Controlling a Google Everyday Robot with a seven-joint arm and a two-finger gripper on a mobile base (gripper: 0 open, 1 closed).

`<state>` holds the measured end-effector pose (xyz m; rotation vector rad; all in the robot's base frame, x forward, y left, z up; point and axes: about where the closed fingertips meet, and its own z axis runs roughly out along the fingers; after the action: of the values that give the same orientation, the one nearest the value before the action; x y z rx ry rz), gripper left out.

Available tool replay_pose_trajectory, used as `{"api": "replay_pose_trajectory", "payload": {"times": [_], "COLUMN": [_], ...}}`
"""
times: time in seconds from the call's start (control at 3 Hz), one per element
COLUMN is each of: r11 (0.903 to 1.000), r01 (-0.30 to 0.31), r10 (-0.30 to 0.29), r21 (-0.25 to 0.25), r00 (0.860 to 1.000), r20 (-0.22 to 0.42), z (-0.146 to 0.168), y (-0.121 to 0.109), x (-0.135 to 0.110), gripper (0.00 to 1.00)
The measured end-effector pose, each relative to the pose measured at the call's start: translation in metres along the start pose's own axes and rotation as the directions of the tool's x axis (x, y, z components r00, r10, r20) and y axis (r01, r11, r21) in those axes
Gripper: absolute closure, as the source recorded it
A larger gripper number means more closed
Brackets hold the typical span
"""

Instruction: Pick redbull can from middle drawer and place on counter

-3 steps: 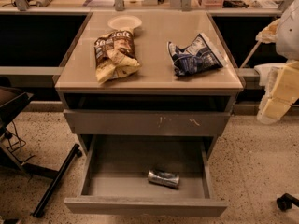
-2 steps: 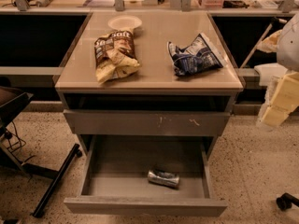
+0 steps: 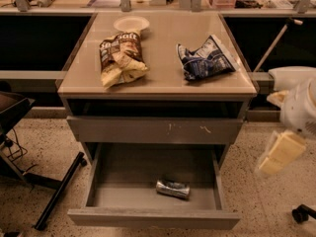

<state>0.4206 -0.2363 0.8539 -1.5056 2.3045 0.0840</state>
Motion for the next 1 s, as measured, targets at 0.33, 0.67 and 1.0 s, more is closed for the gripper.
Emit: {"api": "replay_pose_trajectory", "payload": {"times": [0.33,0.67,1.0], "r11": [0.9952,0.9952,0.9895], "r01": [-0.098,-0.098,-0.138], "r10": [0.098,0.098,0.140], "r21": [-0.006,-0.007,-0.042], "r00": [0.995,0.995,0.989], "r20": [-0.010,-0.010,0.048], "z": [0.071,0.071,0.106], "y": [0.012,0.012,0.029], "x": [0.035,0.035,0.028], "gripper": [0.00,0.00,0.00]}}
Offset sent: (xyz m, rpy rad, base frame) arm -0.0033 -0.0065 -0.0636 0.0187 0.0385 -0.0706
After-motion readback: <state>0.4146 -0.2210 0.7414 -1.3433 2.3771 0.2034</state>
